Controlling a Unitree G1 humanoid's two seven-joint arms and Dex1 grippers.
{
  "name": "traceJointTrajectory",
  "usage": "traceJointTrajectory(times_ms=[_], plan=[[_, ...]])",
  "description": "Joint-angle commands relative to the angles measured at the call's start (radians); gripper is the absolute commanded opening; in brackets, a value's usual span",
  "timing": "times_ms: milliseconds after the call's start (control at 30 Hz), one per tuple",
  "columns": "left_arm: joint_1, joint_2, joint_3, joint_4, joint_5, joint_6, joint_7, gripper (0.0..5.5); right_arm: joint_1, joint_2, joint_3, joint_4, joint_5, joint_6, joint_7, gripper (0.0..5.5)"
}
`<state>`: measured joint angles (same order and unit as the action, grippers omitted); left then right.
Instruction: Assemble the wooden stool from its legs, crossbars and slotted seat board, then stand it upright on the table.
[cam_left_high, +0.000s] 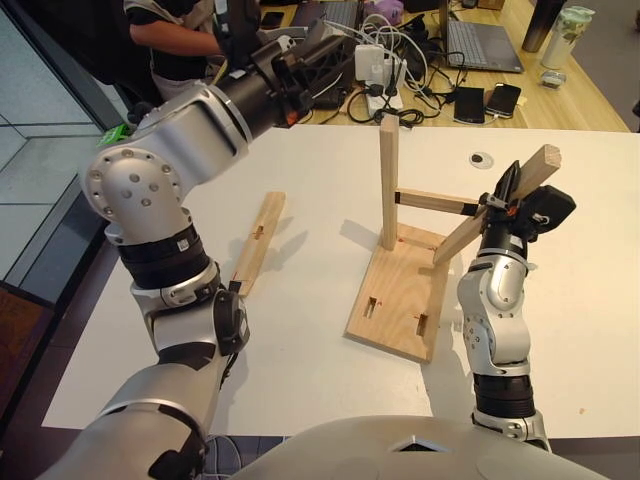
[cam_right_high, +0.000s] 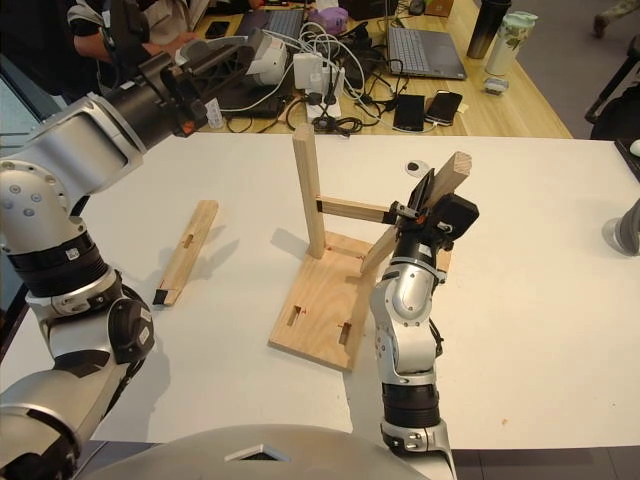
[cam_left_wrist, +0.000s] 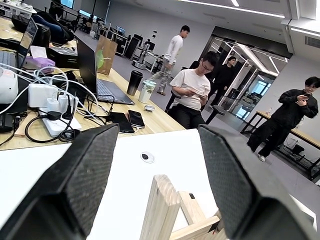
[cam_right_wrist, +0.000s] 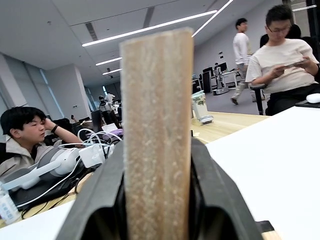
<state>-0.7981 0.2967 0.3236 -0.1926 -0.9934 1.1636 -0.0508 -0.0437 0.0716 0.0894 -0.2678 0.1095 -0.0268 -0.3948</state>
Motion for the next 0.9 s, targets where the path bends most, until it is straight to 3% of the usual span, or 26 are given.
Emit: traceJointTrajectory(times_ms=[33, 167, 200, 500, 733, 900], plan=[[0.014, -0.007, 0.003, -0.027, -0.007, -0.002, 0.019, 2.93, -0.006, 0.008, 0.017, -0.031, -0.047, 0.018, 0.039, 1.0], [0.024, -0.008, -0.002, -0.039, -0.007, 0.002, 0.019, 2.93, -0.009, 0.003, 0.013, -0.033, -0.078, 0.024, 0.065, 1.0], [0.025, -0.008, -0.005, -0.039, -0.004, -0.001, 0.017, 2.93, -0.014, 0.004, 0.01, -0.032, -0.074, 0.022, 0.077, 1.36], [0.044, -0.016, -0.007, -0.048, 0.014, -0.049, 0.014, 2.93, -0.083, 0.002, -0.012, -0.024, -0.051, 0.043, 0.172, 2.61], [0.125, -0.028, -0.016, -0.121, -0.008, -0.066, 0.022, 2.93, -0.167, -0.047, -0.077, -0.006, -0.024, 0.104, 0.254, 2.61], [0.223, -0.005, -0.084, -0.15, 0.019, 0.003, 0.034, 2.93, -0.195, -0.105, -0.112, -0.025, 0.005, 0.179, 0.326, 2.61]])
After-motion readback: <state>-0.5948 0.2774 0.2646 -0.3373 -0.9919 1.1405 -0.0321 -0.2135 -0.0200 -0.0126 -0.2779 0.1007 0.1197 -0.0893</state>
